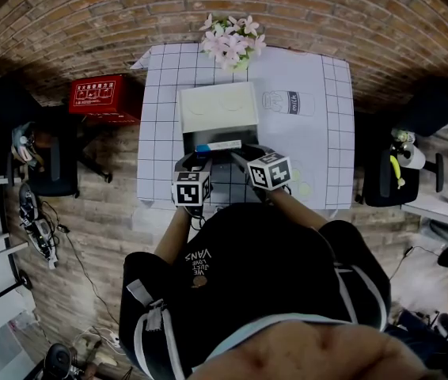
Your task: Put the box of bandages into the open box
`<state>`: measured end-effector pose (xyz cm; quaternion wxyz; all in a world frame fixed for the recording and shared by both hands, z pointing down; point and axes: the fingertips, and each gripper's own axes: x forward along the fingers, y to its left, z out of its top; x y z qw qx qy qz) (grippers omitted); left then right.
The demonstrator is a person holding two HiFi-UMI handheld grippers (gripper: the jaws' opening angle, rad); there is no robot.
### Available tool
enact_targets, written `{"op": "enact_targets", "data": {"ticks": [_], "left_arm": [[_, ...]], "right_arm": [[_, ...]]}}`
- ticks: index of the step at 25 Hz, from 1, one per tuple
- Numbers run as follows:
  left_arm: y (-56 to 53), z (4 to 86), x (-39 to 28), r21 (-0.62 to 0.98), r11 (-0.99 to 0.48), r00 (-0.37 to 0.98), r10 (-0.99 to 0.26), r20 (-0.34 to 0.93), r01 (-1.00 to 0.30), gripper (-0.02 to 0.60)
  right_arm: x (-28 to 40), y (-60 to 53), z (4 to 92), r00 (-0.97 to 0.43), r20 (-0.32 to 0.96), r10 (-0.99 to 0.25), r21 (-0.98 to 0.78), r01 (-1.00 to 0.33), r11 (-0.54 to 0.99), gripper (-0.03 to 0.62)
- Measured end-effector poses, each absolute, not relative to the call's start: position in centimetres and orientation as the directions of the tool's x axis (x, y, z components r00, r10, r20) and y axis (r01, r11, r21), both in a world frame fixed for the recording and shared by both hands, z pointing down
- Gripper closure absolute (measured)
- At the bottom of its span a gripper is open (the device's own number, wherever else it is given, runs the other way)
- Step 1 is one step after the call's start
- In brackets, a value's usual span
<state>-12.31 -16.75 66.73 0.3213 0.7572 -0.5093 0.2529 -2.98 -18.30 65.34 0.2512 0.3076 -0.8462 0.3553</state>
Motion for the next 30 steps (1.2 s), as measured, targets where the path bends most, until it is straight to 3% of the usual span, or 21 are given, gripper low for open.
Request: {"op": "enact_targets", "data": {"ticks": [30], "left_arm": [[-18.3,65.1,-14.1,0.205,-0.189,0.278,-0.694,0.664,-0.960,0.405]], "right_arm": [[-2.1,-20.1,64.9,-0.664,0.618,-0.420,-0.446,-0.737,0.508,0.448]]}}
